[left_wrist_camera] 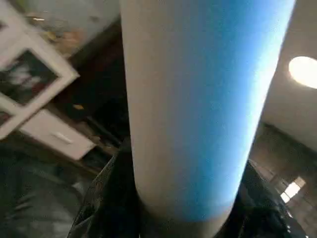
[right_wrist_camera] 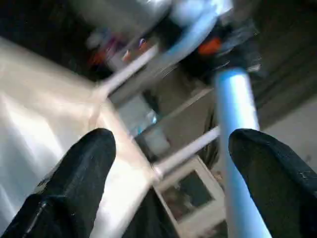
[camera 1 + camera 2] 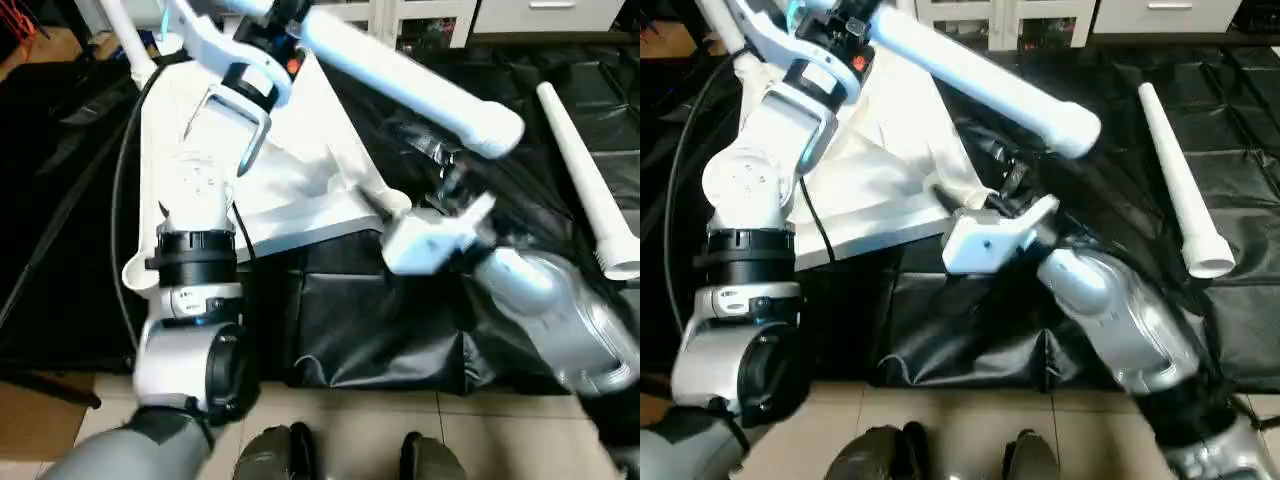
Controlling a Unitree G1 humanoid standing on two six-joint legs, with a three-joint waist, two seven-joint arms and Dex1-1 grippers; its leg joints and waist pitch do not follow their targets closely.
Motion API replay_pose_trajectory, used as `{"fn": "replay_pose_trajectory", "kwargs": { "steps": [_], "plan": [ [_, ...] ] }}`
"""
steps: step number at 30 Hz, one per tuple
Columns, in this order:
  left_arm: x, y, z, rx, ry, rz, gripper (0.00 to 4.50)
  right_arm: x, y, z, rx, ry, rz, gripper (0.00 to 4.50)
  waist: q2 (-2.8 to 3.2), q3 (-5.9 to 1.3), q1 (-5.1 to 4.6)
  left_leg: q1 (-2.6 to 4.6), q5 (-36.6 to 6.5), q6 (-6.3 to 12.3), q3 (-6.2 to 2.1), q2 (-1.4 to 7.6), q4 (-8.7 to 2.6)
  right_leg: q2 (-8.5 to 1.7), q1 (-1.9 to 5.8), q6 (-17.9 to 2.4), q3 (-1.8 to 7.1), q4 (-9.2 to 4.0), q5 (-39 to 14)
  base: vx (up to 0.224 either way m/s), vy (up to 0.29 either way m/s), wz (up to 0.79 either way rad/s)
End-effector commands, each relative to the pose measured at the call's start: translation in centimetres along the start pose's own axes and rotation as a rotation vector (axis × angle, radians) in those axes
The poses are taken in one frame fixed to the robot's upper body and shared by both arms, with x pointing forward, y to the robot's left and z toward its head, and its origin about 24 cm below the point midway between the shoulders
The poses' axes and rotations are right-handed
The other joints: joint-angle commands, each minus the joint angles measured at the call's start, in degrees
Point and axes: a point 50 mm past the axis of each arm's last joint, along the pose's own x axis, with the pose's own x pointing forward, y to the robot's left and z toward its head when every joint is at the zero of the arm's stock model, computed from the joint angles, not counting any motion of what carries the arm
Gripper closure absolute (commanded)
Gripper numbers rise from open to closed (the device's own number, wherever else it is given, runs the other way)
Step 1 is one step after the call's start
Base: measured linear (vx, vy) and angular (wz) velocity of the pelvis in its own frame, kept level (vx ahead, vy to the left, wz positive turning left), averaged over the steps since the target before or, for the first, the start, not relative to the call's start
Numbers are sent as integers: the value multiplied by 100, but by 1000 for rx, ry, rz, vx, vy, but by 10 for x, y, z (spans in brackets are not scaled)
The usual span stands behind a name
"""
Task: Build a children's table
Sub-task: Pick table leg
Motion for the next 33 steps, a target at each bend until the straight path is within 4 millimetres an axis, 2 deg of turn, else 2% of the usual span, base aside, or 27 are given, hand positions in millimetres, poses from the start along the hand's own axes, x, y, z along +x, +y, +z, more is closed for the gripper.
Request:
{"fn": "replay_pose_trajectory", "kwargs": {
  "steps": [1, 2, 4, 7, 9, 10, 11, 13, 14, 15, 16, 17, 18, 19, 20, 21, 22, 23, 24, 25, 26, 28, 29, 30, 31, 32, 33],
  "plan": [
    [5, -11, 11, 52, 16, -114, 285, -5, -27, 8, 111, -33, -84, 42, -50, -606, 8, 336, -1643, 746, -298, 364, -499, -119, 288, -1218, 85, -344, -848, 0, 0, 0],
    [5, -12, 14, 72, 56, -182, 285, -9, -44, 10, 232, -42, -95, 42, 11, -602, 16, 339, -1648, 660, -314, 392, -515, -107, 268, -1244, 77, -301, -835, 0, 0, 0],
    [4, -11, 15, 83, 78, -208, 285, -11, -52, 9, 288, -32, -88, 42, 10, -577, 9, 372, -1845, 545, -301, 379, -545, -93, 270, -1278, 72, -328, -932, 0, 0, 0],
    [1, -12, 15, 113, 136, -294, 285, -21, -64, 1, 405, 31, -27, 42, 16, -590, 22, 385, -1866, 414, -289, 375, -549, -115, 280, -1300, 85, -334, -892, 0, 0, 0],
    [-2, -18, 11, 120, 199, -407, 285, -41, -69, -20, 506, 189, 53, 42, -40, -607, 44, 385, -1679, 418, -268, 382, -543, -141, 302, -1352, 106, -352, -805, 0, 0, 0],
    [-2, -18, 11, 120, 203, -414, 285, -42, -69, -22, 508, 198, 57, 42, -21, -608, 70, 385, -1628, 436, -277, 388, -535, -170, 314, -1374, 112, -346, -804, 0, 0, 0],
    [-5, -23, 9, 115, 238, -480, 285, -54, -72, -33, 525, 272, 84, 42, -79, -633, 79, 344, -1431, 492, -268, 380, -515, -190, 335, -1432, 113, -321, -715, 0, 0, 0],
    [-6, -25, 9, 113, 257, -514, 285, -60, -75, -39, 569, 315, 80, 42, -96, -639, 89, 306, -1199, 632, -260, 373, -489, -209, 342, -1440, 107, -308, -693, 0, 0, 0],
    [-11, -30, 7, 100, 295, -579, 285, -66, -82, -45, 608, 334, 71, 42, -174, -647, 71, 294, -1121, 690, -253, 373, -484, -210, 353, -1448, 110, -311, -673, 0, 0, 0],
    [-13, -33, 7, 96, 315, -611, 286, -68, -86, -48, 658, 339, 54, 42, -137, -637, 78, 297, -1040, 769, -261, 382, -470, -232, 353, -1467, 114, -317, -744, 0, 0, 0],
    [-16, -37, 5, 90, 342, -647, 286, -71, -91, -50, 714, 327, 43, 42, -209, -638, 49, 305, -1012, 816, -240, 370, -458, -210, 344, -1481, 110, -334, -816, 0, 0, 0],
    [-17, -37, 4, 89, 349, -655, 286, -72, -92, -50, 723, 322, 42, 42, -174, -636, 68, 299, -990, 830, -256, 382, -448, -235, 348, -1483, 110, -323, -871, 0, 0, 0],
    [-21, -42, 1, 90, 396, -711, 286, -74, -99, -49, 819, 279, 51, 42, -213, -631, 57, 307, -982, 846, -238, 385, -456, -217, 329, -1460, 110, -347, -944, 0, 0, 0],
    [-23, -44, -1, 91, 421, -737, 286, -76, -100, -46, 885, 250, 88, 42, -194, -626, 67, 298, -904, 898, -258, 391, -445, -226, 349, -1467, 106, -329, -998, 0, 0, 0],
    [-23, -44, -1, 91, 421, -737, 286, -76, -100, -46, 885, 250, 88, 42, -213, -625, 76, 333, -948, 889, -246, 397, -450, -200, 321, -1447, 102, -349, -1129, 0, 0, 0],
    [-27, -49, -4, 92, 456, -782, 286, -79, -103, -42, 998, 204, 166, 42, -201, -608, 73, 338, -1004, 842, -239, 397, -463, -174, 300, -1401, 98, -354, -1272, 0, 0, 0],
    [-29, -51, -6, 90, 471, -799, 286, -81, -104, -41, 1037, 182, 196, 42, -199, -622, 92, 358, -1013, 830, -245, 399, -459, -179, 322, -1412, 95, -356, -1292, 0, 0, 0],
    [-32, -53, -7, 88, 491, -821, 286, -83, -106, -38, 1084, 153, 233, 42, -257, -618, 110, 355, -993, 827, -236, 404, -448, -192, 324, -1429, 107, -347, -1316, 0, 0, 0],
    [-33, -54, -8, 96, 501, -824, 286, -84, -106, -38, 1104, 147, 250, 42, -235, -611, 133, 343, -988, 808, -239, 417, -459, -203, 316, -1403, 108, -359, -1390, 0, 0, 0],
    [-34, -54, -10, 117, 517, -821, 286, -85, -107, -36, 1140, 139, 287, 42, -281, -620, 142, 362, -1023, 729, -230, 415, -475, -175, 280, -1337, 102, -358, -1523, 0, 0, 0],
    [-33, -54, -10, 125, 518, -817, 286, -86, -106, -35, 1145, 138, 302, 42, -262, -625, 165, 385, -1018, 696, -222, 425, -477, -181, 255, -1306, 110, -365, -1570, 0, 0, 0],
    [-26, -48, -13, 241, 501, -734, 286, -91, -98, -26, 1174, 158, 456, 42, -345, -608, 222, 452, -1272, 542, -184, 452, -499, -173, 210, -1215, 139, -434, -1793, 0, 0, 0],
    [-21, -44, -13, 303, 473, -677, 286, -91, -92, -22, 1186, 167, 511, 42, -398, -613, 221, 441, -1262, 527, -175, 455, -502, -190, 222, -1181, 151, -429, -1774, 0, 0, 0],
    [-20, -43, -13, 317, 465, -660, 286, -91, -90, -21, 1191, 166, 523, 42, -362, -608, 230, 379, -1214, 519, -209, 463, -517, -225, 255, -1103, 158, -411, -1787, 0, 0, 0],
    [-18, -41, -12, 344, 451, -634, 286, -90, -87, -20, 1189, 168, 535, 42, -360, -615, 220, 354, -1226, 492, -227, 455, -528, -234, 255, -1036, 143, -415, -1855, 0, 0, 0],
    [-18, -41, -12, 344, 451, -634, 286, -90, -87, -20, 1189, 168, 535, 42, -360, -615, 220, 354, -1226, 492, -227, 455, -528, -234, 255, -1036, 143, -415, -1855, 0, 0, 0],
    [-15, -40, -12, 349, 431, -610, 286, -87, -86, -20, 1199, 156, 524, 42, -388, -613, 203, 388, -1364, 374, -229, 446, -547, -220, 222, -1025, 134, -429, -1913, 0, 0, 0]
  ]
}}
